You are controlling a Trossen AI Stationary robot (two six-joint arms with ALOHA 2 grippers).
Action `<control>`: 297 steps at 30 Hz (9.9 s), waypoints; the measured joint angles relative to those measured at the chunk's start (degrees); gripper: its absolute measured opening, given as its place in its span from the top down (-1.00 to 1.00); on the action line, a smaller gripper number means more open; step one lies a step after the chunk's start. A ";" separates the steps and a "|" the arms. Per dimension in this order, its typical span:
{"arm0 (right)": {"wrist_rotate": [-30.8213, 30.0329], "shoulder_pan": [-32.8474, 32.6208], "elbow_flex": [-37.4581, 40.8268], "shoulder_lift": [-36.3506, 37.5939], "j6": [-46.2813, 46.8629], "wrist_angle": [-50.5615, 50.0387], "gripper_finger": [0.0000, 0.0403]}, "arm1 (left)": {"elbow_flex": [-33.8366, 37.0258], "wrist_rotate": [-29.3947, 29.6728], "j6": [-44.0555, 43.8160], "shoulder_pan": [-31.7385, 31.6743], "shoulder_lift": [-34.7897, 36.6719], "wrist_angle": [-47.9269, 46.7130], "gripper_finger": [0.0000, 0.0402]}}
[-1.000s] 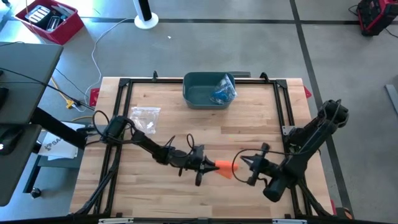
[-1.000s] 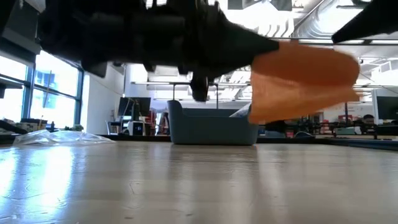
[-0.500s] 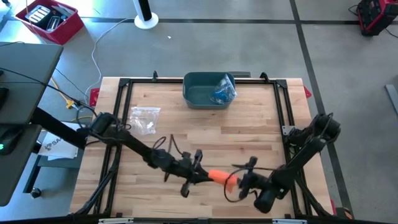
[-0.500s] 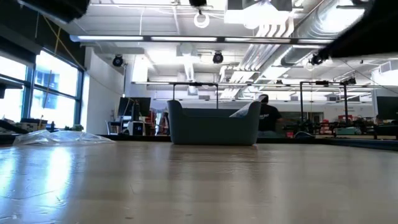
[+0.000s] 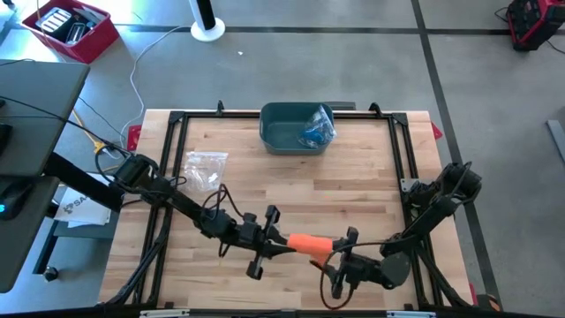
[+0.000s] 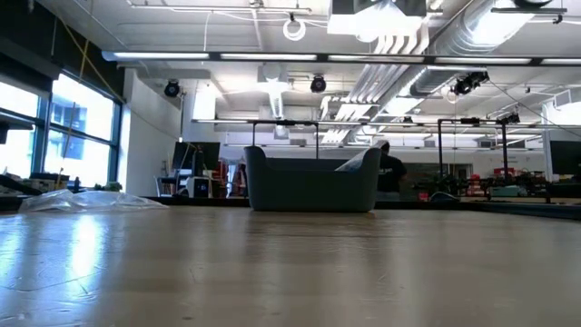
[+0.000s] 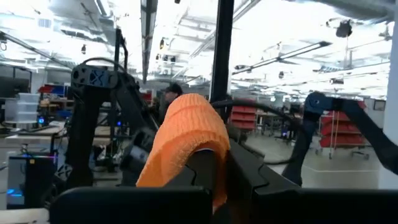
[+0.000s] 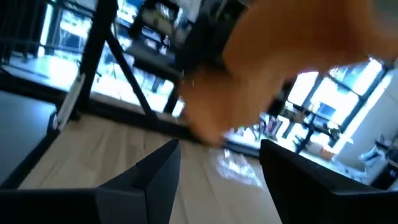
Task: Roll bandage
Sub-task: Roll the orange bandage
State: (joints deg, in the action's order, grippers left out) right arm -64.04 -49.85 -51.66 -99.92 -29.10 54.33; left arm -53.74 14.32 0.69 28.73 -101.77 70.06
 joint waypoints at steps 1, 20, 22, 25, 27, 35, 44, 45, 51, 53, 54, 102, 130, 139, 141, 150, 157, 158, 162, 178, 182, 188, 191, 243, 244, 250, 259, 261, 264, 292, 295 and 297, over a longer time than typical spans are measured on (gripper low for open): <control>1.00 0.00 0.00 0.00 -1.49 1.63 -0.06 | 0.00 0.05 0.02 0.00 0.00 -0.25 0.95; 4.97 2.40 -0.02 0.02 3.86 2.65 0.94 | 0.00 20.56 6.41 2.11 -0.05 -1.88 0.95; 8.84 2.38 -0.02 0.02 4.68 2.10 0.95 | 0.00 28.23 7.12 2.11 -0.05 -4.62 0.95; 9.84 1.56 0.00 0.02 3.99 4.14 0.99 | -0.01 33.14 7.23 2.43 -0.08 -10.11 0.95; 6.51 0.66 0.00 0.00 1.63 8.22 0.98 | -0.11 32.99 5.19 2.58 -0.07 -12.71 0.95; 3.09 2.24 0.00 -0.02 -1.83 24.56 1.00 | -0.11 25.71 1.38 2.49 0.02 -15.69 0.95; 8.07 8.28 0.00 -0.04 7.86 21.74 1.00 | -0.05 25.64 -4.25 2.10 -0.41 -16.56 0.95; 8.09 8.84 0.00 -0.04 8.49 21.27 1.00 | -0.02 25.69 -4.07 2.10 -0.44 -16.55 0.95; 2.20 9.50 0.00 -0.04 6.81 18.78 1.00 | 0.02 24.28 -4.02 2.17 -0.59 -17.23 0.95; -1.82 8.66 0.00 -0.04 5.92 18.75 1.00 | 0.04 22.15 -4.07 2.58 -0.59 -17.23 0.95; -2.67 8.21 0.00 -0.04 5.93 18.77 1.00 | 0.04 21.30 -4.07 2.85 -0.59 -17.20 0.95; 0.86 1.91 -0.04 3.26 38.51 -30.09 0.17 | 0.02 10.82 -32.17 -0.63 -13.05 -13.18 0.95; -3.63 12.86 -0.07 4.13 51.92 -29.54 0.17 | 0.02 12.03 -37.56 1.55 -13.16 -10.40 0.95; -2.60 12.50 -0.04 4.83 50.21 -36.49 0.17 | -1.92 11.72 -35.09 2.62 -13.14 -10.11 0.95; -2.92 10.66 -0.02 6.85 48.50 -39.16 0.17 | -1.92 12.31 -34.44 2.57 -13.14 -10.50 0.95; -0.87 -1.38 -0.02 20.25 47.25 -54.53 0.17 | -2.05 13.00 -26.27 3.35 -12.59 -9.65 0.95; 6.50 -8.29 -0.02 21.17 51.42 -60.20 0.17 | -2.11 14.02 -11.31 4.09 -10.16 -9.66 0.95; 9.24 -8.86 -0.02 20.42 51.83 -60.93 0.17 | -2.32 14.08 -8.29 4.13 -9.64 -9.97 0.95; 14.63 -10.09 -0.02 16.31 53.64 -60.31 0.17 | -4.63 14.00 3.42 4.61 -8.26 -11.89 0.95; 2.60 -10.01 0.00 13.83 52.93 -60.13 0.17 | -15.97 13.04 23.48 7.02 -6.80 -37.53 0.95; 8.37 -10.15 0.00 13.86 43.31 -50.91 0.17 | -17.62 12.44 27.66 7.02 -6.82 -40.65 0.93; 4.80 -10.36 0.00 13.86 33.38 -44.75 0.17 | -18.94 11.82 31.65 7.62 -6.78 -40.49 0.89; 4.83 -9.71 0.00 13.88 33.12 -43.50 0.17 | -19.19 11.75 32.51 8.15 -6.78 -40.43 0.89; 1.19 -4.58 0.04 12.22 7.84 -47.84 0.69 | -19.08 8.01 -11.67 3.80 -6.82 -47.38 0.90; 1.02 -4.59 0.04 12.22 8.95 -48.06 0.65 | -19.08 8.80 -10.36 3.93 -6.82 -48.20 0.91; 0.64 -4.59 0.04 12.24 17.34 -49.78 0.39 | -19.23 15.27 1.44 5.61 -6.87 -51.75 0.94; 5.53 -7.79 -0.07 12.27 33.73 -54.17 0.31 | -19.28 22.05 19.16 7.66 -6.98 -53.93 0.93; 5.18 -8.85 -0.07 12.28 36.48 -54.30 0.31 | -19.28 26.59 22.44 8.35 -6.98 -55.27 0.93; 4.02 -9.81 -0.07 12.28 38.23 -54.43 0.31 | -19.28 31.06 25.07 8.83 -6.98 -56.61 0.93; 45.89 19.04 -0.04 10.64 38.49 -47.95 -0.24 | -19.17 32.76 38.08 5.75 -9.07 -76.60 0.93; 52.18 22.87 -0.04 10.62 39.57 -51.51 -0.29 | -19.17 31.49 41.75 5.75 -9.07 -76.85 0.93; 55.70 25.06 -0.04 10.62 39.15 -51.97 -0.32 | -19.17 30.29 42.98 5.75 -9.07 -77.23 0.93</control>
State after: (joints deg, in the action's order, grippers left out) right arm -8.33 -24.79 -51.70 -89.30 10.05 2.36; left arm -72.90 44.61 43.67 34.48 -110.85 -7.17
